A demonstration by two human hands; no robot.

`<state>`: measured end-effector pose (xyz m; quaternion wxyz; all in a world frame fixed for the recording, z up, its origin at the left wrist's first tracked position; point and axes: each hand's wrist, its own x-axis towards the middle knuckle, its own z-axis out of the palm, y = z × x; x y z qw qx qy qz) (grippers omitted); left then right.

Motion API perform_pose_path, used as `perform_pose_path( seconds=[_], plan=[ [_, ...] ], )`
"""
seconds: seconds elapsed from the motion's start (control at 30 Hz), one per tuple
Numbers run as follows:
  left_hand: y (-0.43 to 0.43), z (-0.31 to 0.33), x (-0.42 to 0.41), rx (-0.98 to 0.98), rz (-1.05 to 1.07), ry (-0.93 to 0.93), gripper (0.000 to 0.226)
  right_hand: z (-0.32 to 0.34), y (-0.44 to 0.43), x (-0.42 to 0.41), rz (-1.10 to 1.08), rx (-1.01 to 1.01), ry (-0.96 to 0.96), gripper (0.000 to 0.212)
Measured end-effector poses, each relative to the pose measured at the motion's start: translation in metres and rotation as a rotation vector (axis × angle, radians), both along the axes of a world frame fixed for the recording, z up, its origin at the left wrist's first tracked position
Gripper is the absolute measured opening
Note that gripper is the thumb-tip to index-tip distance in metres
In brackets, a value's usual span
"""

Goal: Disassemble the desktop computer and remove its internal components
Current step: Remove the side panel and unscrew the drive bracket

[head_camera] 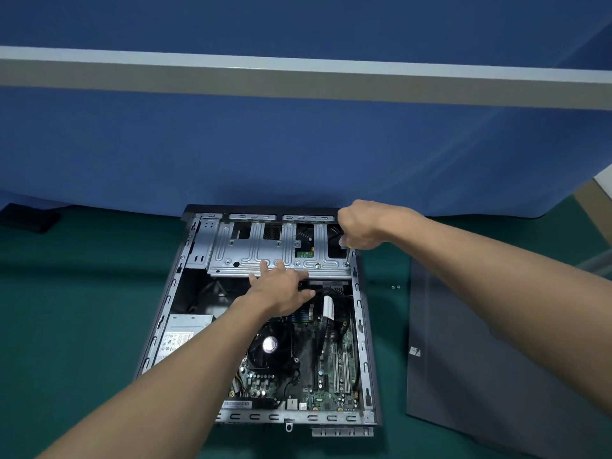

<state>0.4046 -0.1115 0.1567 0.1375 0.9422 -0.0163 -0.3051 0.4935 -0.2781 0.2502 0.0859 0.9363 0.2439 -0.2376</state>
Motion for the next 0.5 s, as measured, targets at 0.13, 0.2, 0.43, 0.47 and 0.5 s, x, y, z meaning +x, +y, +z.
perform_pose_path(
  seconds=[0.13, 0.2, 0.43, 0.47, 0.5],
  plan=[
    [-0.0002, -0.0003, -0.0022, -0.001, 0.002, -0.011, 0.059, 0.0043, -0.0071, 0.0008, 0.113, -0.03, 0.014, 0.041],
    [0.0, 0.0002, -0.002, -0.003, 0.003, -0.009, 0.059, 0.0052, -0.0073, 0.0001, 0.181, -0.064, 0.015, 0.036],
    [0.0002, -0.0023, -0.0003, 0.002, 0.006, -0.013, 0.06, 0.0037, -0.0027, -0.0018, 0.107, -0.102, -0.083, 0.043],
    [0.0002, -0.0026, -0.0006, 0.002, 0.006, -0.014, 0.06, 0.0037, -0.0038, -0.0023, 0.087, -0.141, -0.117, 0.043],
    [0.0002, -0.0022, -0.0004, 0.002, 0.005, -0.013, 0.06, 0.0036, -0.0046, -0.0022, 0.069, -0.174, -0.127, 0.041]
  ],
)
